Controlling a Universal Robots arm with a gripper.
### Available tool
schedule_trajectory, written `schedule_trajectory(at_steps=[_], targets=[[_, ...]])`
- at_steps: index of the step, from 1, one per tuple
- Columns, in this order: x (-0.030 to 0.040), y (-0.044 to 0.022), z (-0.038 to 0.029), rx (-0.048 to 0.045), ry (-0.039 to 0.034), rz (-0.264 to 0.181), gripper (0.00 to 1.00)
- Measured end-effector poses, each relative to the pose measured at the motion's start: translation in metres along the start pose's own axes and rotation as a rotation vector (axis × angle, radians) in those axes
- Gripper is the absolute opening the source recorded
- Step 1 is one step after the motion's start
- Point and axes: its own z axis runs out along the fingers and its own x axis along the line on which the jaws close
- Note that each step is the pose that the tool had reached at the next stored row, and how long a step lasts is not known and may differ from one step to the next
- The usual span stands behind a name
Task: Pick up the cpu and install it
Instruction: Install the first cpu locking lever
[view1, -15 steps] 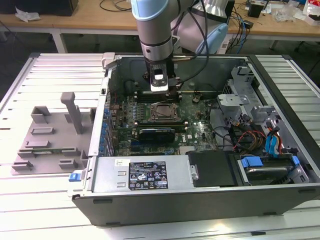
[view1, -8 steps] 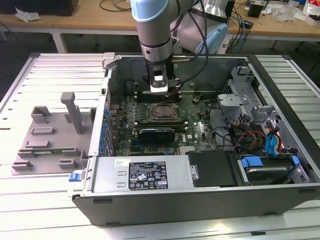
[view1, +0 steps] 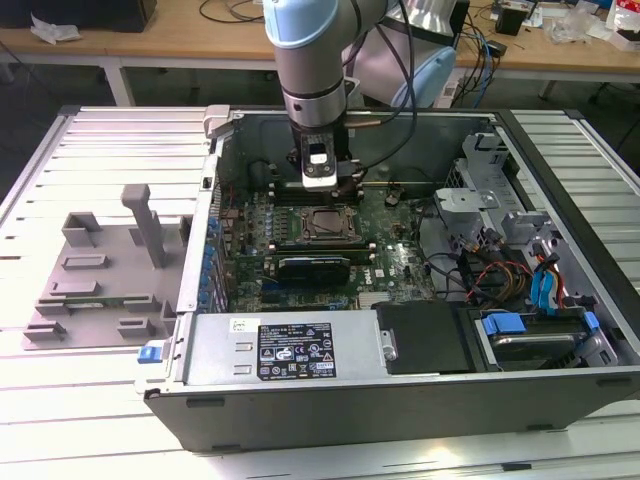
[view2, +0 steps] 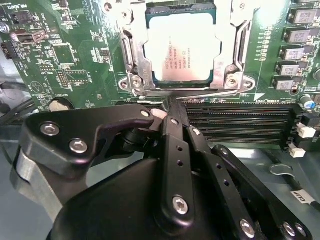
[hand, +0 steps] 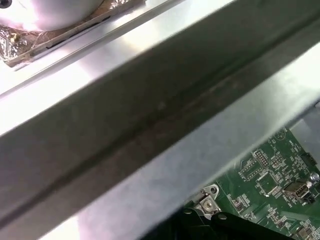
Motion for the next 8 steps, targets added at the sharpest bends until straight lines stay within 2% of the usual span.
schedule_trajectory(at_steps=[2, 8], targets=[[-0.0032, 0.0021, 0.0013, 0.0014, -0.0011, 0.001, 0.11], [-0.0049, 0.0034, 0.002, 0.0023, -0.0024, 0.003, 0.11]])
